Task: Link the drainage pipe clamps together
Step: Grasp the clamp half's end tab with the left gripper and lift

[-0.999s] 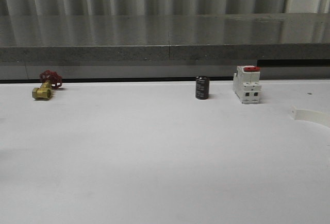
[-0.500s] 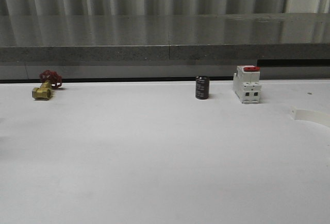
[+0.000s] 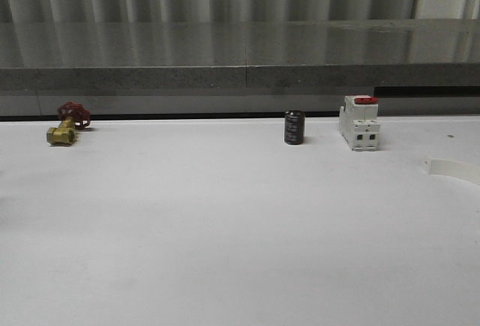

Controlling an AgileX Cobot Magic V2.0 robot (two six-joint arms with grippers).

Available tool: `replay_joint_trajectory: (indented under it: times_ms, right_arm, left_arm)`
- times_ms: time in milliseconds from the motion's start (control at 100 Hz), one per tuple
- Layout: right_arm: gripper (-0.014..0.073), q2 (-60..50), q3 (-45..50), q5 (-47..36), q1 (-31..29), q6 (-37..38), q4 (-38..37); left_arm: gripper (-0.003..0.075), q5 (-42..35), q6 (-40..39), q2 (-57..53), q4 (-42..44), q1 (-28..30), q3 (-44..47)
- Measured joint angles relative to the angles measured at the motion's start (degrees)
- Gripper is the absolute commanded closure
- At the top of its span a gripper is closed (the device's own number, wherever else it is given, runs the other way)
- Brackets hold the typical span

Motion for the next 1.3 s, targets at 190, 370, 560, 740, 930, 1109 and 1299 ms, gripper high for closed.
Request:
replay_joint_trajectory:
  times_ms: [190,370,560,740,930,1109,1299]
  right_arm:
    - [0.0660,0.0,0.0,0.0,0.0,0.0,0.0]
    - [0.0660,0.0,0.0,0.0,0.0,0.0,0.0]
    - [0.0660,0.0,0.0,0.0,0.0,0.0,0.0]
    - [0.0660,0.0,0.0,0.0,0.0,0.0,0.0]
    - [0.0660,0.0,0.0,0.0,0.0,0.0,0.0]
    - [0.0660,0.0,0.0,0.0,0.0,0.0,0.0]
    - [0.0660,0.0,0.0,0.0,0.0,0.0,0.0]
  left_arm:
    - [0.0741,0.2,0.1,0.0,0.0,0.0,-0.3]
    - [0.0741,1.0,0.1,-1.3,0.0,-1.7,-0.7]
    - [0.0741,0.6,0.0,-3.0,-2.2,-8.2,-0.7]
    - [0.0741,-0.4,-0.1,-3.0,-5.9,-15.4,-0.7]
    - [0.0741,-2.1,-1.8,-3.0,-6.9,-22.1,-0.7]
    - [0.0735,-2.2,-2.7,-0.6,-7.9,-24.2,-1.8]
    - [0.0484,-0.6,-3.0,0.1,-8.7,-24.2,-3.6]
